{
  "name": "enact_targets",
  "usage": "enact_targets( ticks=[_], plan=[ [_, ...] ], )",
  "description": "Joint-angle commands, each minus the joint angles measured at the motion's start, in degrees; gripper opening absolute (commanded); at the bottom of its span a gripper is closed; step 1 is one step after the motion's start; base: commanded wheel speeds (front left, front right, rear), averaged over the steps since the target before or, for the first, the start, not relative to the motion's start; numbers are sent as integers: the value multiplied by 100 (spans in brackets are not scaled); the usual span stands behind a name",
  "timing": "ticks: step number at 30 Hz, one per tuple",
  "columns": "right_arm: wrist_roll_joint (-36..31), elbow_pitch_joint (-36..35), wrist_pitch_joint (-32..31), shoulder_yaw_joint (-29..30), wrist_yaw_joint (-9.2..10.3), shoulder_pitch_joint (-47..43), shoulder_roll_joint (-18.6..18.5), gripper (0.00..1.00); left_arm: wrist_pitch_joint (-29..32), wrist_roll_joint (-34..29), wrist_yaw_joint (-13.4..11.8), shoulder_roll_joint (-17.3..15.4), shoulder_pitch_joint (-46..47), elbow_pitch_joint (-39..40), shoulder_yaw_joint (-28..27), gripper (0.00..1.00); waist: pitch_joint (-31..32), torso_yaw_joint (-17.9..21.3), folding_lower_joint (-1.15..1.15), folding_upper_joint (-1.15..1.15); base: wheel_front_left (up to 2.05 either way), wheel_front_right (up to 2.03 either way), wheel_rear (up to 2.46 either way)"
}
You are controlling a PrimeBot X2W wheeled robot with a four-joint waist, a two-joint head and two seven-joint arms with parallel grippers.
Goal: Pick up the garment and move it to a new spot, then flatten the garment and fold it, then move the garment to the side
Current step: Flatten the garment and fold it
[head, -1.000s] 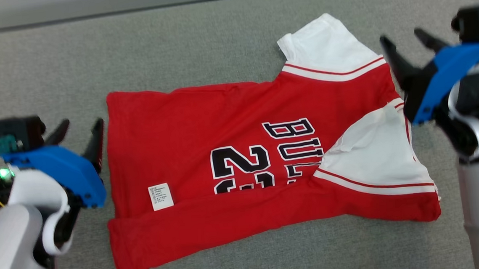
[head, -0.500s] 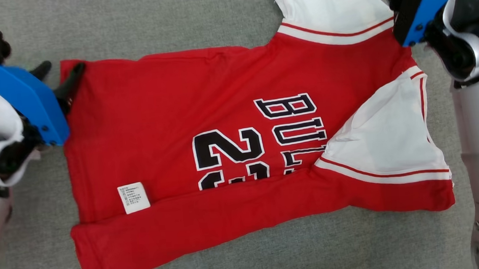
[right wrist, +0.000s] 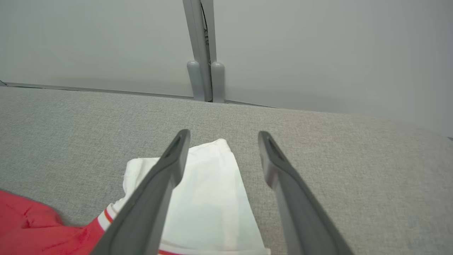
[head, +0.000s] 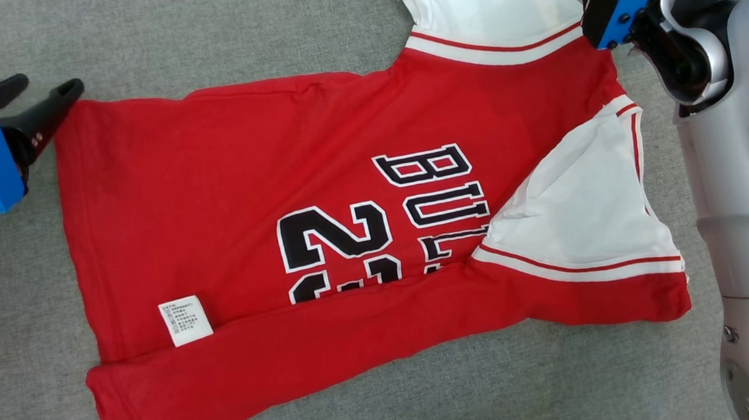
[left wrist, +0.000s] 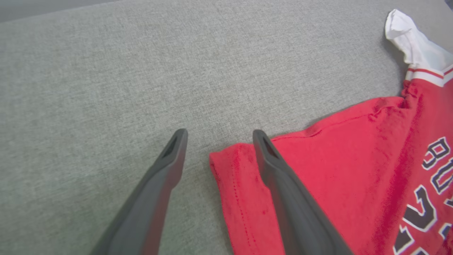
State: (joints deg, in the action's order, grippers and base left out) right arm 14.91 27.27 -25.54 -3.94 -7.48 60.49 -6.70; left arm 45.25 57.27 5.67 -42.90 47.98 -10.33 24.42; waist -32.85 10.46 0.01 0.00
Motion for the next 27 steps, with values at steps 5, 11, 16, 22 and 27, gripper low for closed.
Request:
enact_targets(
  ticks=[5,11,16,22,27],
  plan=[
    [55,236,148,-45,-3,-5,-58,100,156,14,-32,-139,-265,301,67,100,119,-56,-1,0,0,0,0],
    [142,301,190,-104,-3,94,-12,100,144,-83,-205,-268,-534,399,121,100,53,4,-1,0,0,0,0],
    [225,330,264,-112,-3,151,-54,100,78,-342,-425,-280,-504,267,173,100,-60,113,-1,0,0,0,0],
    [369,367,256,-161,-3,179,-47,100,290,-434,-549,-295,-452,203,286,38,-166,156,-1,0,0,0,0],
    [329,509,187,-53,-3,222,-98,100,325,-419,-468,-170,-438,381,414,0,-257,32,-1,0,0,0,0]
  ],
)
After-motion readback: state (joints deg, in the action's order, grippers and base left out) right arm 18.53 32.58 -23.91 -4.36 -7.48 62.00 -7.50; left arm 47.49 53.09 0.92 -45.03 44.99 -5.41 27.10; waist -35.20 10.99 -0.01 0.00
